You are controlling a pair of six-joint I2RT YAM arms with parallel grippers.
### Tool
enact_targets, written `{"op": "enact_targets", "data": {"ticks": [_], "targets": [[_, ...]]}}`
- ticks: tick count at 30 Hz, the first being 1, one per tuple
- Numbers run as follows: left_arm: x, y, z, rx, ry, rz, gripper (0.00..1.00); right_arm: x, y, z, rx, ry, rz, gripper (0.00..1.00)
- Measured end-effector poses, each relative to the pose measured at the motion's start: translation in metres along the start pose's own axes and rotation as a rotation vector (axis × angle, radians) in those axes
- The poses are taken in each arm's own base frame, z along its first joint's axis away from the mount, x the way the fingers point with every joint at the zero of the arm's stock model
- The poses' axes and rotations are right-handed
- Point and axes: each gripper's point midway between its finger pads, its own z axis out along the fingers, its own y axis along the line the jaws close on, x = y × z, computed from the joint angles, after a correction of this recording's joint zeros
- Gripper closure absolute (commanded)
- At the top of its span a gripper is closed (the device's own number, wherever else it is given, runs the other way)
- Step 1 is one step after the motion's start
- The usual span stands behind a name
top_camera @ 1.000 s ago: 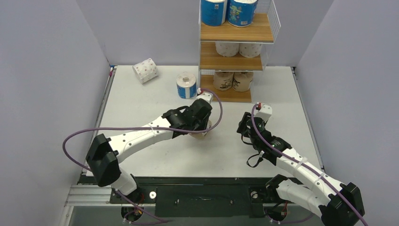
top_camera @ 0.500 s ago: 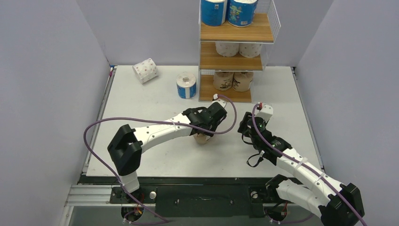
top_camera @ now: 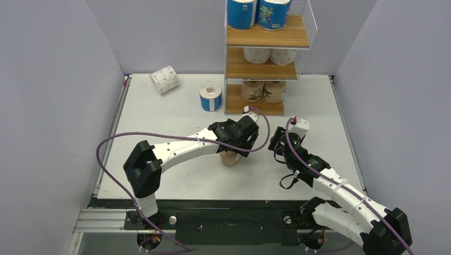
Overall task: Place and organize the paper towels onto the shelf
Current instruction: Adjust the paper towel at the center of the board.
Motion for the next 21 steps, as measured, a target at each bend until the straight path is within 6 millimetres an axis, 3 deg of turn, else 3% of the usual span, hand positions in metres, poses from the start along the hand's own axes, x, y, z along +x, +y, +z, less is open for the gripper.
{"op": "enact_targets", "data": {"ticks": [4,6,11,14,15,17,21], "targets": [[-0.005,0.001,-0.006,0.001,-0.018,-0.014,0.09,0.001,0.002,0.0,-0.011,0.009,0.012,0.4],[-0.014,0.005,-0.019,0.007,-0.054,-0.034,0.01,0.003,0.006,0.0,-0.034,0.026,0.035,0.38],[-0.037,0.029,-0.072,0.036,-0.238,-0.143,0.04,0.004,0.025,0.008,-0.142,0.097,0.168,0.34],[-0.041,0.059,-0.106,0.056,-0.366,-0.25,0.04,0.008,0.042,0.011,-0.211,0.17,0.211,0.28],[-0.04,0.072,-0.114,0.057,-0.41,-0.296,0.04,0.009,0.05,0.01,-0.24,0.194,0.218,0.22],[-0.032,0.098,-0.123,0.05,-0.485,-0.391,0.04,0.007,0.068,0.007,-0.295,0.229,0.222,0.19],[0.001,0.129,-0.121,0.033,-0.557,-0.525,0.04,-0.001,0.101,0.001,-0.354,0.268,0.182,0.18]]}}
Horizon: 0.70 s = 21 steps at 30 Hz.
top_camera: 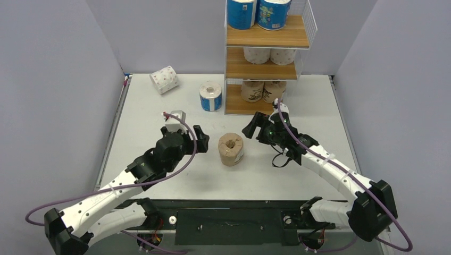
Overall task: Place and organize the paper towels onto the shelf
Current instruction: Adjust the paper towel at the center of the board, then pick up the paper towel from the center of the board.
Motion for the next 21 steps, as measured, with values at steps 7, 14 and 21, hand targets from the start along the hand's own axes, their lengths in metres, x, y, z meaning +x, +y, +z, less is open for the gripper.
{"op": "enact_targets", "data": {"ticks": [7,14,21], "targets": [[0.034,0.04,-0.011,-0.032,-0.048,-0.092,0.04,0.012,0.024,0.025,0.02,0.106,-0.076,0.2],[0.028,0.05,-0.02,-0.03,-0.125,-0.163,0.04,0.034,0.013,0.038,0.107,0.204,-0.124,0.24],[0.036,0.055,-0.019,-0.036,-0.123,-0.185,0.04,0.039,0.02,0.039,0.107,0.222,-0.152,0.26]]}}
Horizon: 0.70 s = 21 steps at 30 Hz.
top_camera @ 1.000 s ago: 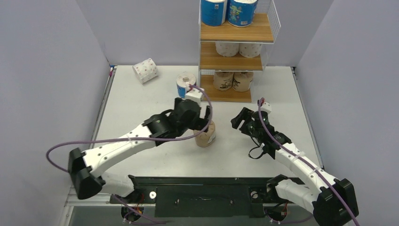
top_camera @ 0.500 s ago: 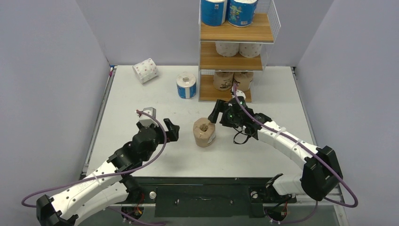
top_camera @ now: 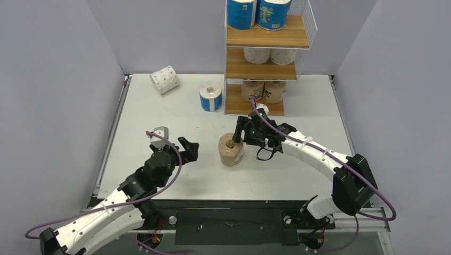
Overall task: Place and organize the paper towels onto the shelf
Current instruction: Pick up the paper towel from the center of the board.
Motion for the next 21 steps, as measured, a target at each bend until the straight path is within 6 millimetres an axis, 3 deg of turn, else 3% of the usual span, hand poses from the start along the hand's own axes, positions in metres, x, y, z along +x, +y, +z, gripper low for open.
{"op": "enact_targets", "data": {"ticks": [8,14,21], "targets": [[0.007,0.002,0.003,-0.006,0.012,-0.027,0.04,0.013,0.001,0.0,0.024,0.024,-0.048,0.32],[0.015,0.002,0.006,-0.015,0.037,-0.031,0.04,0.014,0.0,0.002,0.037,0.023,-0.056,0.42],[0.02,0.003,0.007,-0.019,0.053,-0.04,0.04,0.026,-0.005,0.014,0.064,0.06,-0.063,0.44]]}}
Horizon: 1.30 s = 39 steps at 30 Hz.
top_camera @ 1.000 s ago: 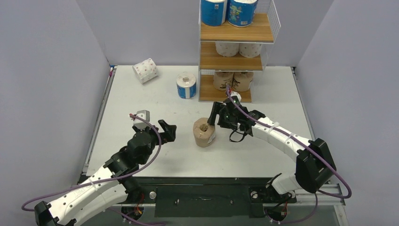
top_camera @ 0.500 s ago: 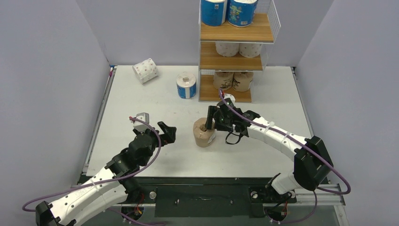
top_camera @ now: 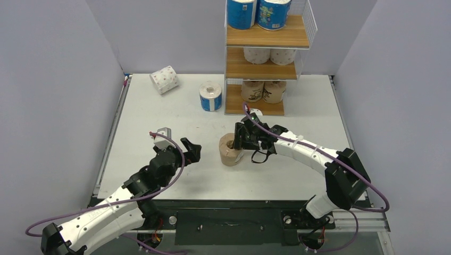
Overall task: Place and organize the paper towels onto the shelf
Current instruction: Pick up the paper towel from the center of the board.
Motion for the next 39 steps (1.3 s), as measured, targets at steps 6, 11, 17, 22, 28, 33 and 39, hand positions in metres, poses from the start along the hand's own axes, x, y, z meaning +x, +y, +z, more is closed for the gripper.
{"op": "enact_targets", "data": {"ticks": [6,11,17,22,28,33,39], "targets": [[0.007,0.004,0.001,-0.007,0.013,-0.002,0.04,0.003,0.005,0.006,0.0,0.014,-0.011,0.55],[0.009,0.005,0.001,-0.009,0.018,-0.004,0.04,0.003,0.007,0.007,0.0,0.015,-0.014,0.63],[0.007,0.005,0.0,-0.005,0.013,-0.009,0.04,-0.001,0.002,0.005,0.028,0.01,-0.014,0.66],[0.005,0.004,-0.001,0.001,0.008,-0.013,0.04,-0.017,-0.01,-0.006,0.052,-0.012,0.01,0.66],[0.005,0.004,-0.001,0.002,0.007,-0.017,0.04,-0.072,-0.053,-0.027,0.108,-0.142,0.158,0.66],[0.006,0.003,-0.001,0.001,0.008,-0.027,0.04,-0.111,-0.082,-0.035,0.158,-0.257,0.296,0.66],[0.008,0.006,-0.002,-0.01,0.019,-0.025,0.04,-0.149,-0.085,-0.022,0.161,-0.344,0.413,0.67]]}}
